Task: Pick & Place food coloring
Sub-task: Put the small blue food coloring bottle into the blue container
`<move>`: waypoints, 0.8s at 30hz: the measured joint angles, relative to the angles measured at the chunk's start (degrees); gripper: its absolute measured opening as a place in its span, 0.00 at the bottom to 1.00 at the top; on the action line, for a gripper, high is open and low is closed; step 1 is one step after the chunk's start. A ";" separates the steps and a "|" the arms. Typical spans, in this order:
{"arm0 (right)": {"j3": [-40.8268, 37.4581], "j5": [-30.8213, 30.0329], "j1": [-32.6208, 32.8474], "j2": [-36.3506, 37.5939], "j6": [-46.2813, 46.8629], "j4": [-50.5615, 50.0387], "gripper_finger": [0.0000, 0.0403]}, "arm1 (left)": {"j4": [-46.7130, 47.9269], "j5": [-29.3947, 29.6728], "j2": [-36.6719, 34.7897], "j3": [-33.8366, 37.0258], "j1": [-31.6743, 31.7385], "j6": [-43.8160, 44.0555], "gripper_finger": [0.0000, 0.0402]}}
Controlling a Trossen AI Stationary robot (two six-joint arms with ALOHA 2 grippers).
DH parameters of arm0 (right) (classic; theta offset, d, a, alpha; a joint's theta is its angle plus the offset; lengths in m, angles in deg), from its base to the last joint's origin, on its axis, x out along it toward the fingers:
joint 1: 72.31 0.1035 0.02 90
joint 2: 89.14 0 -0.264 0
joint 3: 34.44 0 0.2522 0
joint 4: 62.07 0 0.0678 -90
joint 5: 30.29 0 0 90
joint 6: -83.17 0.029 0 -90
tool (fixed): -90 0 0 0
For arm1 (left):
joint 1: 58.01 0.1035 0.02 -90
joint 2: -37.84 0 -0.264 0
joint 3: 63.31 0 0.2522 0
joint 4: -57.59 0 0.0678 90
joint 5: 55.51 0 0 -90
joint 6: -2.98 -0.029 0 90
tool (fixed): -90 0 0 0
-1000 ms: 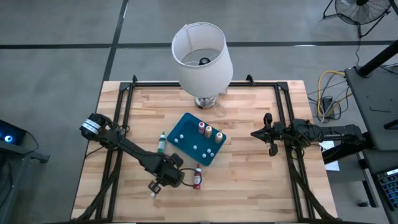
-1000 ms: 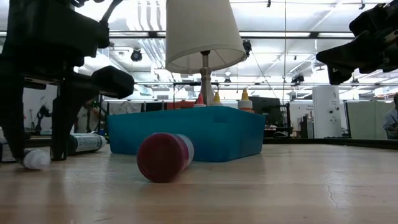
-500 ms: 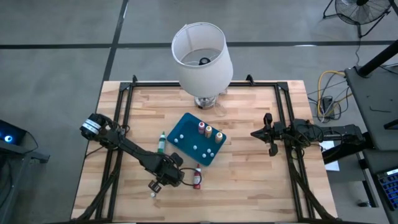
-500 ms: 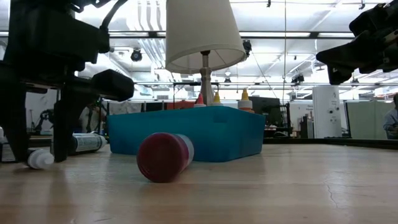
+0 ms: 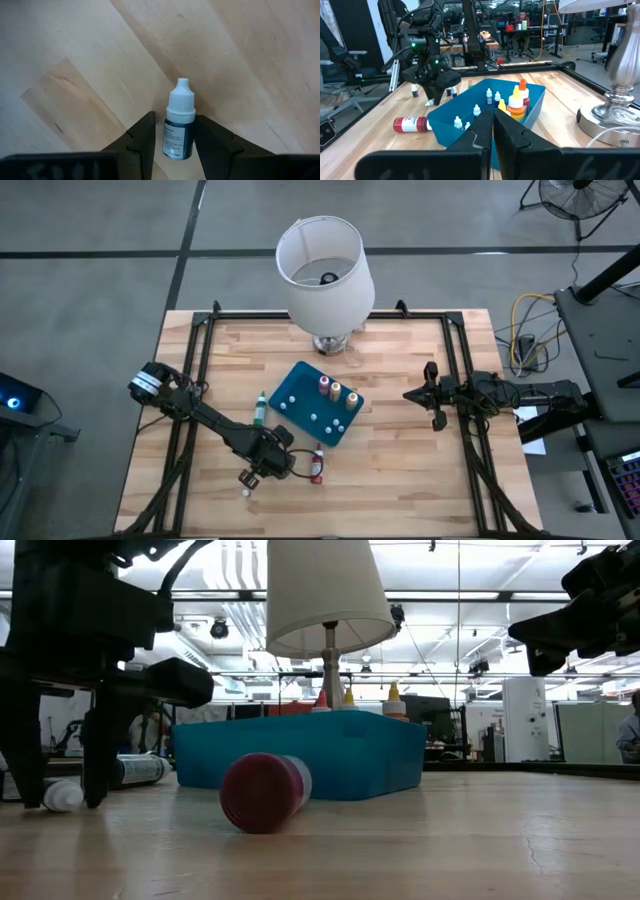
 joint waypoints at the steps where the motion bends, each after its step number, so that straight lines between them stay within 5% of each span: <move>1: 0.00 0.00 -0.01 0.00 0.01 0.00 0.02 | 0.00 0.00 0.00 0.02 0.02 -0.02 0.26; 10: 0.00 0.01 -0.02 0.00 0.01 0.00 0.02 | 0.02 -0.09 -0.11 0.07 0.22 0.00 0.12; 24: 0.00 0.00 -0.01 0.00 0.02 0.00 0.02 | -10.12 -0.61 -6.13 0.90 2.14 4.61 0.14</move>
